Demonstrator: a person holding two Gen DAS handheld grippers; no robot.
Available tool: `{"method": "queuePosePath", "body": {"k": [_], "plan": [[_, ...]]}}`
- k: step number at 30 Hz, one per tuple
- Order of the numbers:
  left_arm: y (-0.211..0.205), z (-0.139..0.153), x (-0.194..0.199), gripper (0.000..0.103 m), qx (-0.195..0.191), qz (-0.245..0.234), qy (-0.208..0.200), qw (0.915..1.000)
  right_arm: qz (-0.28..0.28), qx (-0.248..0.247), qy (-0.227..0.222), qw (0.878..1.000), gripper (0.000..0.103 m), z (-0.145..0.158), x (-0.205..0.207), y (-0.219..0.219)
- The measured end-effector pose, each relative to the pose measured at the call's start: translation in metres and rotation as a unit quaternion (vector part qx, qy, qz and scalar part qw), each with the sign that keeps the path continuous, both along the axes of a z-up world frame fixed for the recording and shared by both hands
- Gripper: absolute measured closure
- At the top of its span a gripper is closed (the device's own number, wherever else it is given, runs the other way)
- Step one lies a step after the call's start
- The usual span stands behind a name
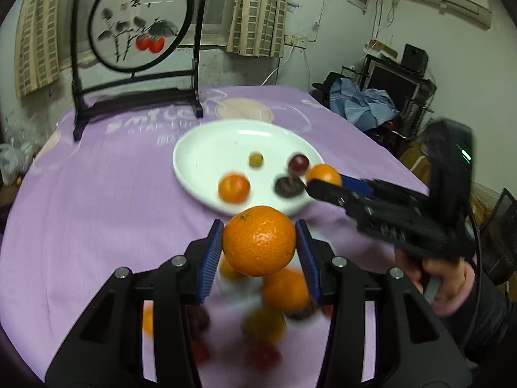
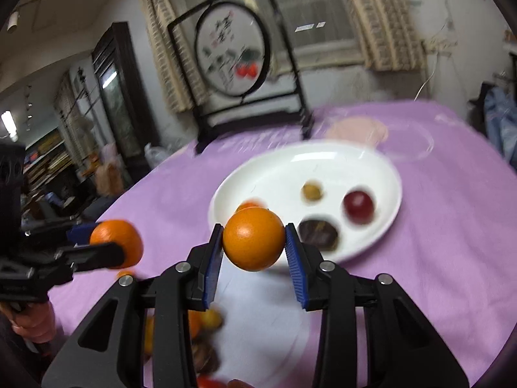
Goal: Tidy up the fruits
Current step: 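Carry both tangerines to the white plate and release them, then grasp a tangerine with the right tool while the left tool grasps a yellow tomato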
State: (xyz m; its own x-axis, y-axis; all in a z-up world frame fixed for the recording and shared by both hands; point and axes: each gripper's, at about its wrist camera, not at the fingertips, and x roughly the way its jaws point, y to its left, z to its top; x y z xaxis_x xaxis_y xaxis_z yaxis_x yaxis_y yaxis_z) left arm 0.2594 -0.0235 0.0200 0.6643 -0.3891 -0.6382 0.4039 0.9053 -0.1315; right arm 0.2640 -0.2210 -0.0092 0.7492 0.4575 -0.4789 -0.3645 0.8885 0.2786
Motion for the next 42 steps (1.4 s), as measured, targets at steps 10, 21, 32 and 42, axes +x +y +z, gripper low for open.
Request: {"method": "queuePosePath", "body": {"k": [10,21,32,42], "plan": [[-0.029,-0.025,0.145,0.057,0.068,0.051,0.058,0.9947,-0.042,-0.026,0.036,0.998,0.065,-0.02,0.073,-0.007],[-0.025,-0.032,0.156,0.024,0.082,0.076,0.061,0.9918,-0.016,-0.022,0.042,0.999,0.044,-0.02,0.08,-0.003],[0.059,-0.004,0.02,0.005,0.014,0.154,-0.006,0.988,0.061,0.023,0.077,0.995,0.039,-0.005,0.022,0.02],[0.095,-0.051,-0.035,0.005,0.047,0.208,-0.001,0.977,0.136,-0.052,0.075,0.987,0.039,-0.016,-0.037,0.069]]}}
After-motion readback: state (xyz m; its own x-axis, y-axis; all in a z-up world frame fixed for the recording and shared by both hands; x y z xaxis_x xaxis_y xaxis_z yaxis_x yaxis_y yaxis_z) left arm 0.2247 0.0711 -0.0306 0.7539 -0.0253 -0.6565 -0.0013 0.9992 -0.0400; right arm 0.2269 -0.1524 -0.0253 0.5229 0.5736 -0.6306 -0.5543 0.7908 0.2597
